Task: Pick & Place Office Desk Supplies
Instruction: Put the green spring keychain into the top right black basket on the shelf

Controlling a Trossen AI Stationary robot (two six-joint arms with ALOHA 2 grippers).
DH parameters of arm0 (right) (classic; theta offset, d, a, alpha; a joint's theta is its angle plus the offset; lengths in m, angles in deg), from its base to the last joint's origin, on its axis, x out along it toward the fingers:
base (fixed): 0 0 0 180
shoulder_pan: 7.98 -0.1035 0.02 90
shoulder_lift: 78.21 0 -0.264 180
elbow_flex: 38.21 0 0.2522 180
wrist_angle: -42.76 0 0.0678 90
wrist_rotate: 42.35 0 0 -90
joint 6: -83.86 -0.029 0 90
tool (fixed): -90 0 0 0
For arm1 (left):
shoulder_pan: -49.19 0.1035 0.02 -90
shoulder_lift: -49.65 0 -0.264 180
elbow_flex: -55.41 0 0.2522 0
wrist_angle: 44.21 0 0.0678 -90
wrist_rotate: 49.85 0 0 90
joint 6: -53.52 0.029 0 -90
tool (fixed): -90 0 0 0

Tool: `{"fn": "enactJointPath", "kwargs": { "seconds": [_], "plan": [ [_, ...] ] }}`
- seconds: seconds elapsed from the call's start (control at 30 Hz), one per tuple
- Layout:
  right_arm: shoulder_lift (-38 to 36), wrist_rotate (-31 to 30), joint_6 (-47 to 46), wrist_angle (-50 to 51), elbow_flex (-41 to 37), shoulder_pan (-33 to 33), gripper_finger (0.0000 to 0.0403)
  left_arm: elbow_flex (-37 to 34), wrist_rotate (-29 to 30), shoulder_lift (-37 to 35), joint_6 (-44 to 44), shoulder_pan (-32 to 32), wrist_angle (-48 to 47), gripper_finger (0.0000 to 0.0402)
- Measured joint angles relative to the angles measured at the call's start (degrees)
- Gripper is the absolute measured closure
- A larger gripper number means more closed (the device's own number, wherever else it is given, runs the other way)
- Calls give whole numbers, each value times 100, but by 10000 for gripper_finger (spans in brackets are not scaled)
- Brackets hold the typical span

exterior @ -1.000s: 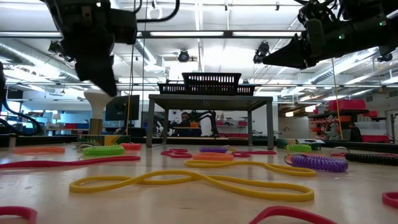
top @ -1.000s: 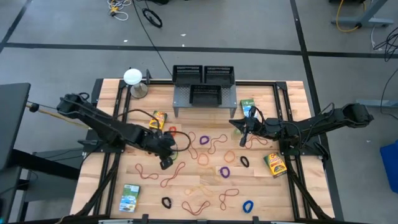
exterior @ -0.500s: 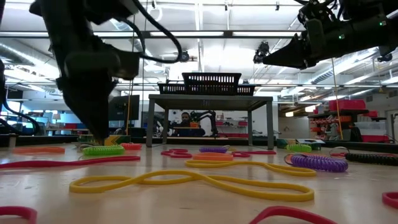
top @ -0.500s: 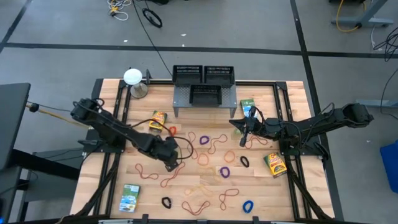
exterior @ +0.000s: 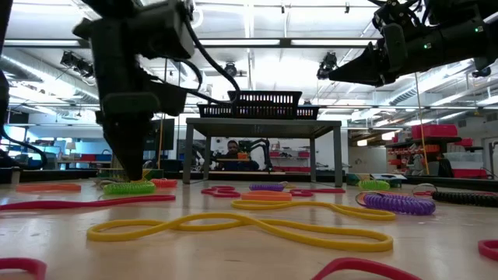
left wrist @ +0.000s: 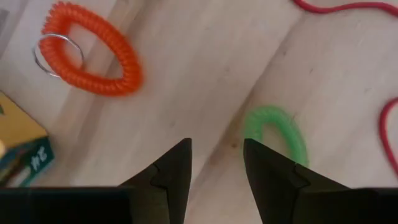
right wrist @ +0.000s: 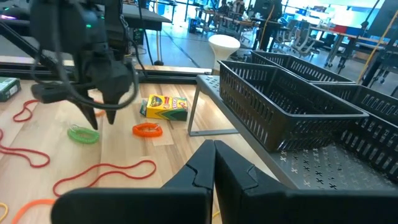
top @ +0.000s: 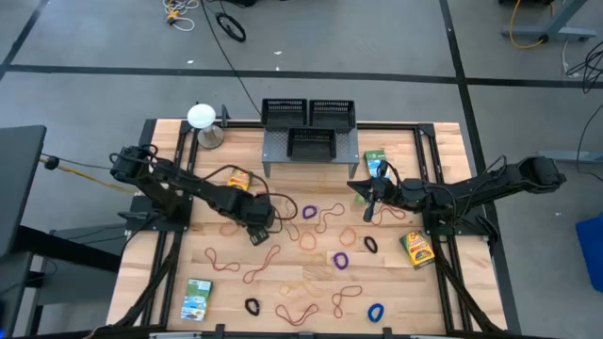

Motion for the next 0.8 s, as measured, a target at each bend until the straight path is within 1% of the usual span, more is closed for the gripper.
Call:
{"fn": "enactJointPath", "kwargs": {
  "seconds": [0.07, 0.17, 0.27, 0.37, 0.53, 0.8],
  "plan": [
    [0, -2, 0, 0, 0, 0, 394, 0, -255, 0, 218, 138, 69, 250],
    [0, -2, 1, 0, 0, 0, 394, 0, -855, 0, 427, 247, 234, 250],
    [0, -1, 0, 0, 0, 0, 394, 0, -1110, 0, 401, 231, 287, 251],
    [0, -1, 0, 0, 0, 0, 394, 0, -1060, 0, 219, 187, 289, 248],
    [0, 0, 1, 0, 0, 0, 394, 0, -585, 72, -124, 75, 286, 239],
    [0, -1, -1, -1, -2, 0, 394, 8, -568, 322, -143, 3, 293, 245]
  ]
}}
